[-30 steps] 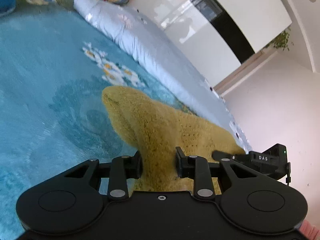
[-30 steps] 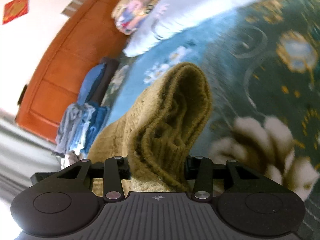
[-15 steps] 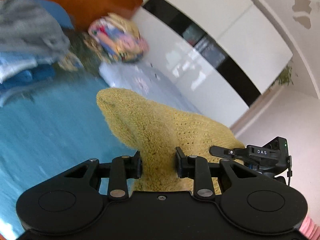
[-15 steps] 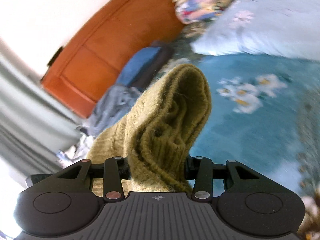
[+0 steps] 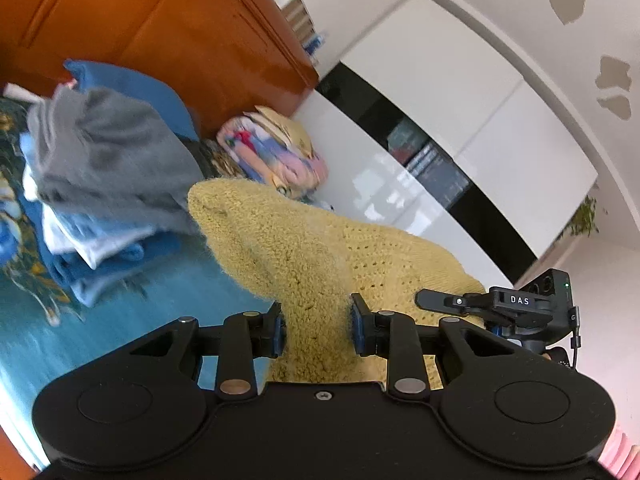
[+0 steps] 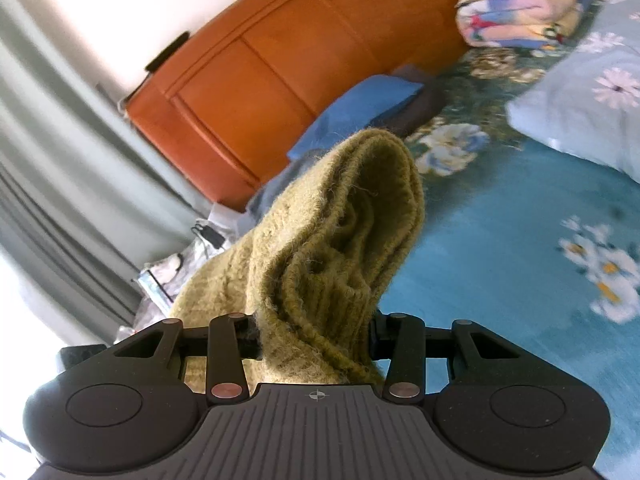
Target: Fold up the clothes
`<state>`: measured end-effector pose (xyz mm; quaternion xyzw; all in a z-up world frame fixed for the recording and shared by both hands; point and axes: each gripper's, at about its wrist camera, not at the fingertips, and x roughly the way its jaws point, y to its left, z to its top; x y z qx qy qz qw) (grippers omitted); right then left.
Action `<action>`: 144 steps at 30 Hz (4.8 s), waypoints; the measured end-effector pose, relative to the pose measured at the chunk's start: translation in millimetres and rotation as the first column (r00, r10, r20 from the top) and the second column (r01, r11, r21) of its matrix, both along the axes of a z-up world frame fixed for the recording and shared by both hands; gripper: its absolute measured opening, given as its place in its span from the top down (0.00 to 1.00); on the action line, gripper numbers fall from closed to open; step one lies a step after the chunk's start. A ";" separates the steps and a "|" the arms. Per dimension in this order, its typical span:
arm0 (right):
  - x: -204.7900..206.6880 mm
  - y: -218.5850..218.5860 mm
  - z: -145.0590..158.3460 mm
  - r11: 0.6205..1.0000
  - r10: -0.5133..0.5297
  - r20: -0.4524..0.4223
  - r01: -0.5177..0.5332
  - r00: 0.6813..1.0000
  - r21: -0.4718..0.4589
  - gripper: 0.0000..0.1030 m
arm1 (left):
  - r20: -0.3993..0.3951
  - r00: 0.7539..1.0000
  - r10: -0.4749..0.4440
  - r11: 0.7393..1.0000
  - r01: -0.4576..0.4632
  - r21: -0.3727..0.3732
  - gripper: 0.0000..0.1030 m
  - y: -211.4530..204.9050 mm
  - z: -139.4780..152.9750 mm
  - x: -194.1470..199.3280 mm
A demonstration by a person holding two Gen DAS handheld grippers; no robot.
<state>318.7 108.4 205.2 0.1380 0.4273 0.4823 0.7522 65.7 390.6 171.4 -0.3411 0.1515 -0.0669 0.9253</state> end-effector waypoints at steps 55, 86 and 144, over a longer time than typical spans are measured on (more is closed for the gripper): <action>237.2 299.5 -120.1 0.982 0.188 -0.066 -0.190 0.980 -0.016 0.42 | -0.029 0.958 0.284 0.958 -0.285 -0.030 0.65 243.3 -76.8 111.7; 118.4 243.2 -51.5 0.980 0.097 0.155 -0.067 0.983 -0.188 0.73 | -0.094 0.936 0.338 0.924 -0.311 0.221 0.44 157.6 -13.8 76.0; -111.3 -133.5 -30.7 0.992 -0.021 0.284 0.056 0.959 -0.115 0.01 | -0.089 0.996 0.028 0.952 0.001 0.308 0.03 -191.3 -6.1 -3.7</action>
